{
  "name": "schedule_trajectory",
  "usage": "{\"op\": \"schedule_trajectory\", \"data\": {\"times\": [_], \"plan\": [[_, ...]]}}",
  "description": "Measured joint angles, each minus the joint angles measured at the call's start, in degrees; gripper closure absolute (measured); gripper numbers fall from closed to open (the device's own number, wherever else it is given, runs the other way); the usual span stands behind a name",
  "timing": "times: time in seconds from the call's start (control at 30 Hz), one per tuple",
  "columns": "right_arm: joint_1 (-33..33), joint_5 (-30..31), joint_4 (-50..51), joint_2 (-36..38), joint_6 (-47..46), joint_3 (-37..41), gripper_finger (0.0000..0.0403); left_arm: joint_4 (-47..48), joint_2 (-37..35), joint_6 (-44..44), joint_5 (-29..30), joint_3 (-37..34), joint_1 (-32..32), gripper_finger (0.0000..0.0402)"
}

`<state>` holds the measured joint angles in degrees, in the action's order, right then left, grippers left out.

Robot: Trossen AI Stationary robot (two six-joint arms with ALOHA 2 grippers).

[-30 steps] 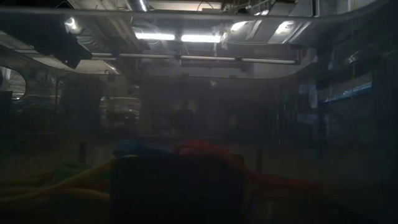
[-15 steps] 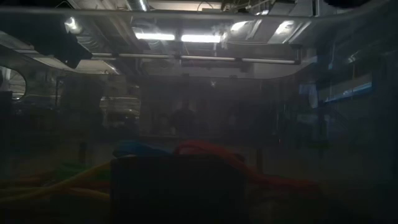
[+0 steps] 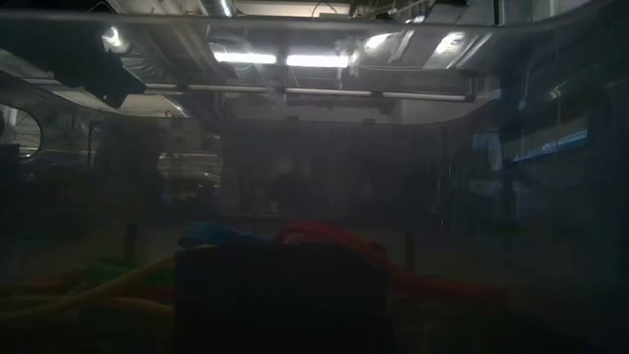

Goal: Pick and place rubber bands into bin
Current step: Put the black rubber band into the black bin

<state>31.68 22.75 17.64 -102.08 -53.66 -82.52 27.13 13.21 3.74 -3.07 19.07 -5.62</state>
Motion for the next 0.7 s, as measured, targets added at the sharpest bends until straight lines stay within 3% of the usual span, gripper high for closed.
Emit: {"op": "schedule_trajectory", "data": {"times": [0.2, 0.4, 0.57, 0.7], "plan": [[-1.9, -5.6, 23.9, -12.5, 0.1, -23.4, 0.0403, 0.0, 0.0, 0.0, 0.0, 0.0, 0.0, 0.0398], [-2.0, -9.6, 37.5, -24.7, -2.1, -43.1, 0.0403, 0.1, 0.0, 0.0, 0.0, 0.0, 0.0, 0.0398], [-2.0, -13.7, 43.3, -33.1, -4.9, -52.1, 0.0403, 0.1, 0.0, 0.0, 0.0, 0.0, 0.0, 0.0398], [-2.2, -18.2, 43.4, -36.9, -9.4, -51.5, 0.0403, 0.1, 0.0, 0.0, 0.0, 0.0, 0.0, 0.0398]]}}
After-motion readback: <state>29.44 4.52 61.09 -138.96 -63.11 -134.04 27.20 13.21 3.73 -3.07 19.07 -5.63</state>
